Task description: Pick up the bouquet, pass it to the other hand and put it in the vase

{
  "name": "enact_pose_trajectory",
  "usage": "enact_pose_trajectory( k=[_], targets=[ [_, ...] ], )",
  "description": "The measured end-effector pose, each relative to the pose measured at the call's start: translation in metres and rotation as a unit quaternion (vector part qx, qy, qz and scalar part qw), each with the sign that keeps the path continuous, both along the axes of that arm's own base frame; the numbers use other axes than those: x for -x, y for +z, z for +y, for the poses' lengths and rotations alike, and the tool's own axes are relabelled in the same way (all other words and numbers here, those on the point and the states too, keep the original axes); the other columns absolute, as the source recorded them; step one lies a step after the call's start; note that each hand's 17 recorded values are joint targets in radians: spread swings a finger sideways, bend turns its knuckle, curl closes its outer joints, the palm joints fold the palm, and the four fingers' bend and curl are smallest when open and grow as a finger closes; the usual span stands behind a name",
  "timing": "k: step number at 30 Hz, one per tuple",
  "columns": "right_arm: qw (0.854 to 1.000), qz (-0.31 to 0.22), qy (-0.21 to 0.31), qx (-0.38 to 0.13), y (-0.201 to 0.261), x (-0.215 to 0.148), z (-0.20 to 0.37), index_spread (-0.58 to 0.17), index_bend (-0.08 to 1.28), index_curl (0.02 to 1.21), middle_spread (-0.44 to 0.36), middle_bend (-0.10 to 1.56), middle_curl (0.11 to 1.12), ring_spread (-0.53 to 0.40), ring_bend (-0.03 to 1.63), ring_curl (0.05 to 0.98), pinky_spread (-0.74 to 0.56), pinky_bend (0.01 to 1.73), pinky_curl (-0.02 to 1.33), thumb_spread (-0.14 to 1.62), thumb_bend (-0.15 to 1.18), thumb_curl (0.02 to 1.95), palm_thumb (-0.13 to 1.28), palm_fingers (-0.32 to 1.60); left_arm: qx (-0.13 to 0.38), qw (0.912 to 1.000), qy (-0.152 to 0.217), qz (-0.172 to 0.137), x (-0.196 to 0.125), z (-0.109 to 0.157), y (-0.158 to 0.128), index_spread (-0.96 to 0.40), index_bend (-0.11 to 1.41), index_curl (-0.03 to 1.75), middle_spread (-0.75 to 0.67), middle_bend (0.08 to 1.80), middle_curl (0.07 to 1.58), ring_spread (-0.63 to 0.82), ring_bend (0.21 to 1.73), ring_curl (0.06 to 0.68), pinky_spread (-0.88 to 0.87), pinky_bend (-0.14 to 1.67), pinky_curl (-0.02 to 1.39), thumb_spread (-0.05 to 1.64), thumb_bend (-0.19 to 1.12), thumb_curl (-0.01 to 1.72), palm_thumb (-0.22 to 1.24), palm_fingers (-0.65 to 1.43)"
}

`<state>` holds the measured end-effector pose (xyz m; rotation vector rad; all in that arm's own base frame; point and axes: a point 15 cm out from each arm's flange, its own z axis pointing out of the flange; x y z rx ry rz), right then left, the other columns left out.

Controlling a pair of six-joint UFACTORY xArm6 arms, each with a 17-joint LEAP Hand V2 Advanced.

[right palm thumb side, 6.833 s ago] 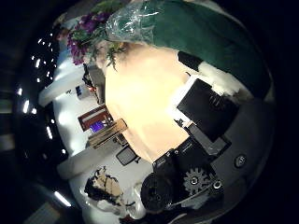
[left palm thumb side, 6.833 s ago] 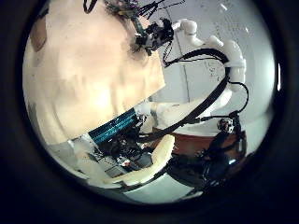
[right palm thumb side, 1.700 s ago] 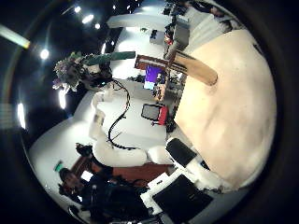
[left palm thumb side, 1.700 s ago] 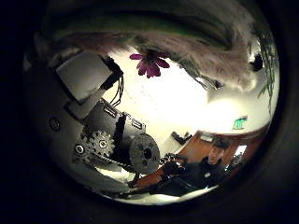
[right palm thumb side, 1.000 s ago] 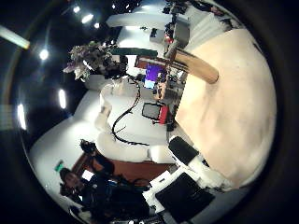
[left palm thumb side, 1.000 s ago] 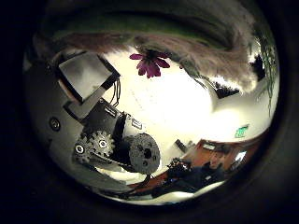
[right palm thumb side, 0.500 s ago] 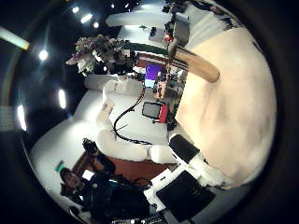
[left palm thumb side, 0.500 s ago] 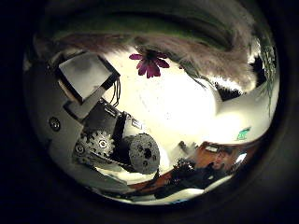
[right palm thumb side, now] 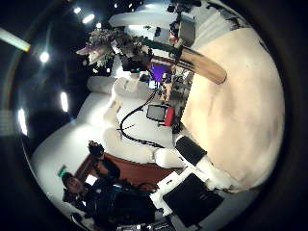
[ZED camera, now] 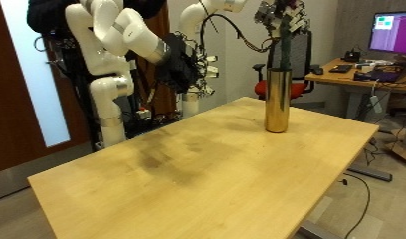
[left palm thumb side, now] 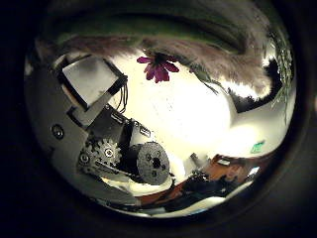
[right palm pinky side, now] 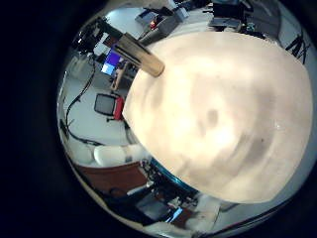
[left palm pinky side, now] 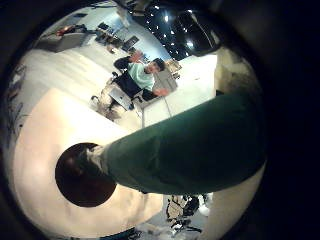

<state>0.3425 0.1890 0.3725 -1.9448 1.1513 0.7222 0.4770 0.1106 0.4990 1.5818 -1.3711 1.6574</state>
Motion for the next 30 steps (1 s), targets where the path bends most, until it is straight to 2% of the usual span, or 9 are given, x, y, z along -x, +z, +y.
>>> enact_pose_trajectory(
  k=[6, 9, 14, 15, 16, 17, 21, 23, 30],
  targets=[
    [1.0, 0.0, 0.001, 0.0, 0.001, 0.0, 0.0, -0.299, 0.17, 0.27, 0.192, 0.19, 0.3, 0.221, 0.41, 0.247, 0.45, 0.51, 0.29, 0.95, -0.03, 0.42, 0.68, 0.06, -0.003, 1.0, -0.008, 0.002, 0.0, 0.0, -0.014, -0.4, 0.16, 1.68, -0.55, 0.98, 1.11, -0.42, 1.45, 0.63, -0.62, 1.16, 0.85, 0.38, -0.06, 0.89, 0.91, 0.82],
    [1.0, -0.001, 0.0, 0.0, 0.0, 0.0, 0.0, -0.299, 0.16, 0.27, 0.188, 0.19, 0.3, 0.221, 0.42, 0.247, 0.45, 0.51, 0.29, 0.95, -0.03, 0.42, 0.68, 0.07, 0.003, 0.9999, -0.006, -0.012, 0.002, -0.001, -0.008, -0.37, 0.17, 1.66, -0.56, 0.95, 1.14, -0.42, 1.46, 0.623, -0.63, 1.2, 0.84, 0.46, -0.04, 0.84, 0.88, 0.74],
    [1.0, 0.001, -0.001, 0.0, -0.001, 0.0, -0.001, -0.298, 0.17, 0.27, 0.186, 0.19, 0.3, 0.221, 0.42, 0.246, 0.45, 0.5, 0.3, 0.95, -0.03, 0.42, 0.68, 0.07, 0.002, 0.9994, 0.003, -0.034, 0.012, 0.001, 0.004, -0.33, 0.16, 1.55, -0.55, 0.91, 1.14, -0.45, 1.32, 0.59, -0.64, 1.15, 0.82, 0.57, -0.06, 0.76, 0.76, 0.45],
    [1.0, 0.002, -0.001, 0.0, -0.002, 0.0, -0.001, -0.298, 0.17, 0.27, 0.186, 0.19, 0.3, 0.221, 0.42, 0.246, 0.45, 0.5, 0.3, 0.95, -0.03, 0.42, 0.68, 0.07, -0.001, 0.9992, 0.006, -0.04, 0.014, 0.002, 0.006, -0.3, 0.14, 1.44, -0.5, 0.82, 1.09, -0.4, 1.22, 0.562, -0.59, 1.03, 0.79, 0.74, -0.07, 0.67, 0.64, 0.19],
    [1.0, 0.002, 0.0, 0.0, -0.002, 0.001, 0.0, -0.298, 0.17, 0.27, 0.186, 0.19, 0.3, 0.221, 0.41, 0.245, 0.45, 0.5, 0.3, 0.95, -0.03, 0.42, 0.68, 0.07, -0.005, 0.9989, 0.008, -0.046, 0.016, 0.003, 0.007, -0.27, 0.13, 1.38, -0.43, 0.69, 1.04, -0.31, 1.13, 0.536, -0.51, 0.91, 0.76, 0.78, -0.08, 0.64, 0.59, -0.06],
    [1.0, 0.002, 0.0, 0.0, -0.002, 0.0, 0.0, -0.298, 0.17, 0.27, 0.186, 0.19, 0.3, 0.221, 0.41, 0.245, 0.45, 0.5, 0.3, 0.95, -0.03, 0.42, 0.68, 0.07, -0.007, 0.9986, 0.009, -0.051, 0.018, 0.003, 0.008, -0.19, 0.13, 1.27, -0.27, 0.51, 0.95, -0.14, 1.01, 0.482, -0.28, 0.72, 0.7, 0.83, -0.06, 0.58, 0.54, -0.22],
    [1.0, 0.001, 0.0, 0.0, -0.001, 0.0, 0.0, -0.298, 0.17, 0.27, 0.186, 0.18, 0.3, 0.222, 0.42, 0.245, 0.45, 0.5, 0.3, 0.95, -0.03, 0.42, 0.68, 0.07, -0.011, 0.997, 0.034, -0.069, 0.025, 0.019, 0.016, 0.09, 0.04, 0.87, 0.26, 0.2, 0.68, 0.3, 0.76, 0.332, 0.29, 0.48, 0.52, 0.86, -0.05, 0.46, 0.44, -0.26],
    [1.0, 0.0, 0.0, 0.0, -0.001, 0.0, 0.0, -0.298, 0.17, 0.28, 0.186, 0.19, 0.3, 0.223, 0.42, 0.244, 0.45, 0.5, 0.3, 0.95, -0.03, 0.42, 0.68, 0.07, -0.01, 0.996, 0.049, -0.074, 0.03, 0.03, 0.019, 0.18, 0.05, 0.68, 0.43, 0.15, 0.56, 0.41, 0.68, 0.288, 0.43, 0.41, 0.45, 0.84, -0.05, 0.41, 0.38, -0.24],
    [1.0, 0.0, 0.001, 0.0, -0.001, 0.0, 0.001, -0.3, 0.17, 0.28, 0.179, 0.19, 0.3, 0.223, 0.42, 0.244, 0.46, 0.49, 0.3, 0.95, -0.03, 0.42, 0.68, 0.08, -0.019, 0.9933, 0.074, -0.087, 0.056, 0.05, 0.027, 0.21, 0.09, 0.37, 0.54, 0.15, 0.36, 0.54, 0.54, 0.226, 0.54, 0.33, 0.37, 0.8, -0.04, 0.35, 0.32, -0.19]
  ],
)
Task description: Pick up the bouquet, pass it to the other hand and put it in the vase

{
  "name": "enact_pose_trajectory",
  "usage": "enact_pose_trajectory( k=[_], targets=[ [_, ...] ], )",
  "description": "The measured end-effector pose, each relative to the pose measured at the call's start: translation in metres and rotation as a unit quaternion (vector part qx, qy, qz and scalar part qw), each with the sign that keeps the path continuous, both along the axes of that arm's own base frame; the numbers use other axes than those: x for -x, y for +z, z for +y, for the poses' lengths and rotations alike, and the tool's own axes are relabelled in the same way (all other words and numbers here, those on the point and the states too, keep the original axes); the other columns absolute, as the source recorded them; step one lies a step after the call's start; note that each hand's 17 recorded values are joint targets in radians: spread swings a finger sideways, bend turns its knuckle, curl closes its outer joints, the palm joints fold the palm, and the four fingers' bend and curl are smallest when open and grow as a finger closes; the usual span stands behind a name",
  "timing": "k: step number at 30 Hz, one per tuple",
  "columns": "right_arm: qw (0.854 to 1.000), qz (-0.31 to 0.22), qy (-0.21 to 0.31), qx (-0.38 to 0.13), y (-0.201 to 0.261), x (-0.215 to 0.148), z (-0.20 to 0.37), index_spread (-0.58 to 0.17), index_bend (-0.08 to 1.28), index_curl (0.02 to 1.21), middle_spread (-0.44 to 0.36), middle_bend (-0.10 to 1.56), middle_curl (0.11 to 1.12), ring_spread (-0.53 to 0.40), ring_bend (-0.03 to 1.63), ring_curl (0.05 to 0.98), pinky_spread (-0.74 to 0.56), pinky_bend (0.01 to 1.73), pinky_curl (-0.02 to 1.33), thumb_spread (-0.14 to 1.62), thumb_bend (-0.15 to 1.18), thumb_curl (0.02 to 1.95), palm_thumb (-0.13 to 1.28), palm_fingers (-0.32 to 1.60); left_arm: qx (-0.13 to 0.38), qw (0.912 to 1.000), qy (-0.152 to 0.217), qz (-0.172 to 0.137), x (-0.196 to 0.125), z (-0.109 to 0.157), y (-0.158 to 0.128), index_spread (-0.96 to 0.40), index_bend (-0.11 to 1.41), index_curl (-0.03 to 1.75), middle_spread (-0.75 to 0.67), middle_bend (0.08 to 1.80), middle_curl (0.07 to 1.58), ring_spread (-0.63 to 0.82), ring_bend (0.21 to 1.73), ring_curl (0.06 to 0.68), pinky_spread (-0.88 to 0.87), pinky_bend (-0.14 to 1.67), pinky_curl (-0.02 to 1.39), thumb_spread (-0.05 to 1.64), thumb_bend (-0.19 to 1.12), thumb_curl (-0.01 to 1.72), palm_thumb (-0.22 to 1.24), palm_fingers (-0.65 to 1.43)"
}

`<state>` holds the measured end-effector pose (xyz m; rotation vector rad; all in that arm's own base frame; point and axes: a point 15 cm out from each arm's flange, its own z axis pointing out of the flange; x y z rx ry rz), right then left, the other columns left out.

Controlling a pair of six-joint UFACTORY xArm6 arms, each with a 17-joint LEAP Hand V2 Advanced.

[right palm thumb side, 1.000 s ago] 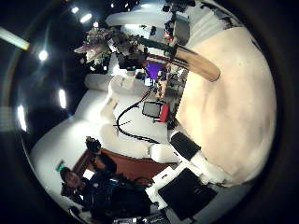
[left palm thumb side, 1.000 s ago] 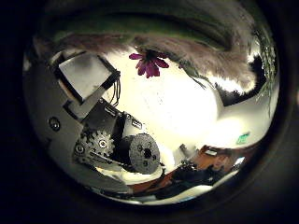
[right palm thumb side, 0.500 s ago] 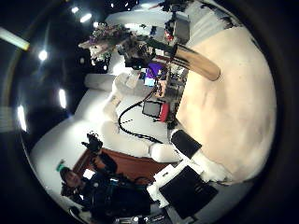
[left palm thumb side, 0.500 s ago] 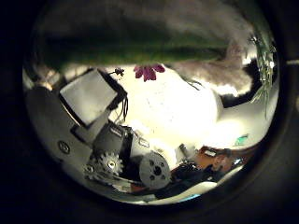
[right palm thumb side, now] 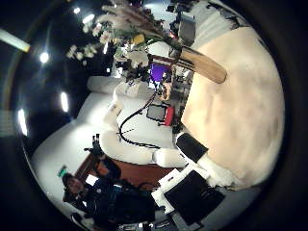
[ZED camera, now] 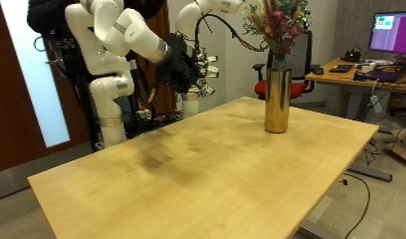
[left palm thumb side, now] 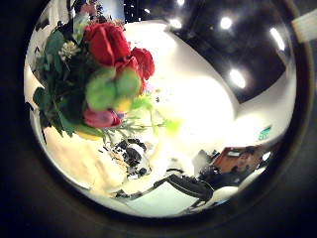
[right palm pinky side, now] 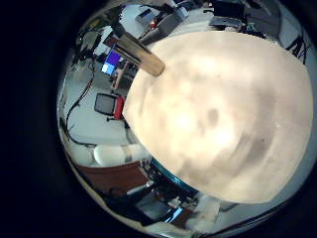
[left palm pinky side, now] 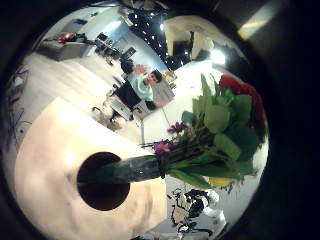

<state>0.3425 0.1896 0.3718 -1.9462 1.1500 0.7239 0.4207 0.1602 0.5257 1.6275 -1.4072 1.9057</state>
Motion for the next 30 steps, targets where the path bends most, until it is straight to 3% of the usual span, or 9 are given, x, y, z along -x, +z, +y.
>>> enact_pose_trajectory(
  k=[4, 19, 30],
  targets=[
    [1.0, 0.0, 0.0, 0.0, 0.0, 0.0, 0.0, -0.3, 0.17, 0.28, 0.177, 0.19, 0.29, 0.223, 0.42, 0.243, 0.46, 0.49, 0.3, 0.95, -0.03, 0.42, 0.68, 0.08, -0.008, 1.0, 0.001, 0.006, 0.021, 0.006, -0.003, 0.18, 0.11, 0.26, 0.55, 0.15, 0.28, 0.56, 0.49, 0.209, 0.55, 0.29, 0.34, 0.79, -0.04, 0.34, 0.3, -0.16],
    [1.0, 0.005, 0.012, 0.0, -0.004, 0.005, -0.001, -0.302, 0.17, 0.28, 0.177, 0.19, 0.29, 0.221, 0.41, 0.244, 0.46, 0.49, 0.29, 0.94, -0.03, 0.43, 0.69, 0.1, -0.032, 0.9985, 0.045, 0.004, 0.101, 0.02, 0.005, 0.13, 0.12, 0.17, 0.54, 0.16, 0.19, 0.58, 0.43, 0.206, 0.56, 0.26, 0.32, 0.78, -0.04, 0.33, 0.29, -0.13],
    [1.0, 0.004, 0.021, 0.014, -0.004, 0.009, -0.012, -0.303, 0.16, 0.28, 0.163, 0.19, 0.29, 0.221, 0.41, 0.245, 0.46, 0.48, 0.29, 0.94, -0.03, 0.43, 0.69, 0.1, -0.037, 0.9982, 0.042, 0.019, 0.129, -0.002, -0.001, 0.12, 0.13, 0.16, 0.54, 0.17, 0.19, 0.57, 0.42, 0.215, 0.57, 0.25, 0.32, 0.77, -0.04, 0.33, 0.29, -0.11]
  ],
)
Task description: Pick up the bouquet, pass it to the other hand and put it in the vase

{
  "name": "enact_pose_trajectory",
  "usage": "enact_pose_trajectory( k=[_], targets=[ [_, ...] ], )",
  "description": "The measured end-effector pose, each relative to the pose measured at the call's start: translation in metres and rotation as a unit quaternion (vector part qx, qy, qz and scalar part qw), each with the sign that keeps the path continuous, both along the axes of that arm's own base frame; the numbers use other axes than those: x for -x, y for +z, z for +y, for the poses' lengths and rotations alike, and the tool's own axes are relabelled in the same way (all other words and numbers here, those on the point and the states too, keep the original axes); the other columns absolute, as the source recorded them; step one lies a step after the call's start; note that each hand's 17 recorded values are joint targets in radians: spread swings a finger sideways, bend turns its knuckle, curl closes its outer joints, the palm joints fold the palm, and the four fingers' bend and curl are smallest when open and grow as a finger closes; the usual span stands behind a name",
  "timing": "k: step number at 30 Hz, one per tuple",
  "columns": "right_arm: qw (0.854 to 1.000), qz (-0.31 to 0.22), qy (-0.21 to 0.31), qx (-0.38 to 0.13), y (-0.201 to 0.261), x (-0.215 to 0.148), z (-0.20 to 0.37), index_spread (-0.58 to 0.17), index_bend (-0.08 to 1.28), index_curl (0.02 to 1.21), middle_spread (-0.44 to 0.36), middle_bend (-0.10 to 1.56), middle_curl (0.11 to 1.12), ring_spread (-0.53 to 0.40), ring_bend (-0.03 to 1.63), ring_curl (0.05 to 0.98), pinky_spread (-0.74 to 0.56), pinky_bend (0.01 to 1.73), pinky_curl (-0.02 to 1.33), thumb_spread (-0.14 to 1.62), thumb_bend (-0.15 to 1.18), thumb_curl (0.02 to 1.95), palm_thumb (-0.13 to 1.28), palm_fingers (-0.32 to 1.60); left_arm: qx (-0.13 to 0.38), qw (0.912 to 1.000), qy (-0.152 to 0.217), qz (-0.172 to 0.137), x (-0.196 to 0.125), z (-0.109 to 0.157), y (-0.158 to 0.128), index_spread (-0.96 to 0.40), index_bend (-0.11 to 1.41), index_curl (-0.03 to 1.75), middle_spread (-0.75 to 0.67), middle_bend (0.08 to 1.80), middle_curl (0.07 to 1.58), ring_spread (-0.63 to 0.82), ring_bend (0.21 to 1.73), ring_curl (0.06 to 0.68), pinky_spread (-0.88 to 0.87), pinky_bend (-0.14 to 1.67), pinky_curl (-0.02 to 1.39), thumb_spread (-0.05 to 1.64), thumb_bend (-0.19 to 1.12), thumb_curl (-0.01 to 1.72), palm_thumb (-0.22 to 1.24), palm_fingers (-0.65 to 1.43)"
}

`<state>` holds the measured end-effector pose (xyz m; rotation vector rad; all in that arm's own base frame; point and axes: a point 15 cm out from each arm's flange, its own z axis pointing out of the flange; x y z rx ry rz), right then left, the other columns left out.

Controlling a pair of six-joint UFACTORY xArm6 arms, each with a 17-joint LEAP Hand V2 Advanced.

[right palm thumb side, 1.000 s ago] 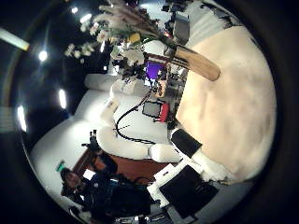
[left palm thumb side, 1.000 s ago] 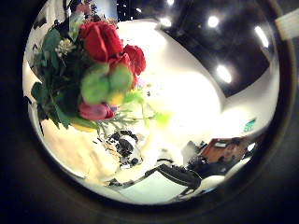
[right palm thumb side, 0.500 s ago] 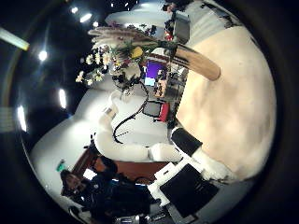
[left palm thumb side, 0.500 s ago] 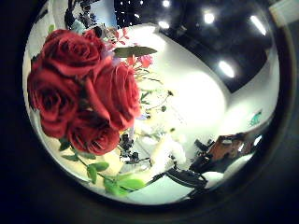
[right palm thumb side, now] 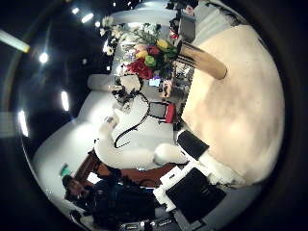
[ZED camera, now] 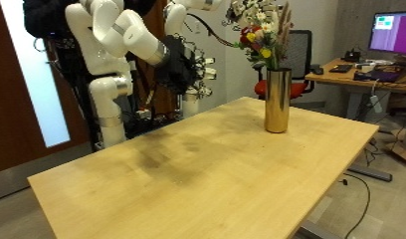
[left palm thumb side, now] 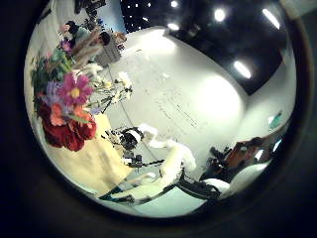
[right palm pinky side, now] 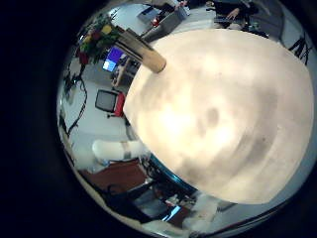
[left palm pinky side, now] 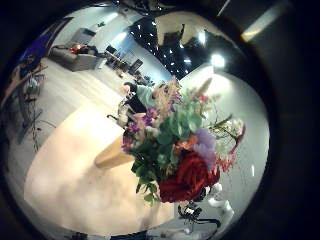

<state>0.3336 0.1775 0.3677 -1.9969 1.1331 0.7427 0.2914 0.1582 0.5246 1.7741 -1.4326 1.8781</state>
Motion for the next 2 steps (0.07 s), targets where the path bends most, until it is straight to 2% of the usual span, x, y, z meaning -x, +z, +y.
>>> enact_pose_trajectory(
  k=[2],
  targets=[
    [1.0, 0.002, 0.0, 0.003, -0.0001, 0.001, -0.0011, -0.303, 0.16, 0.28, 0.163, 0.19, 0.29, 0.221, 0.4, 0.246, 0.46, 0.48, 0.29, 0.94, -0.03, 0.43, 0.69, 0.1, 0.002, 1.0, 0.0, 0.005, 0.0019, -0.0057, -0.0031, 0.12, 0.13, 0.16, 0.53, 0.17, 0.19, 0.57, 0.42, 0.216, 0.57, 0.25, 0.32, 0.77, -0.04, 0.33, 0.29, -0.11]
  ],
)
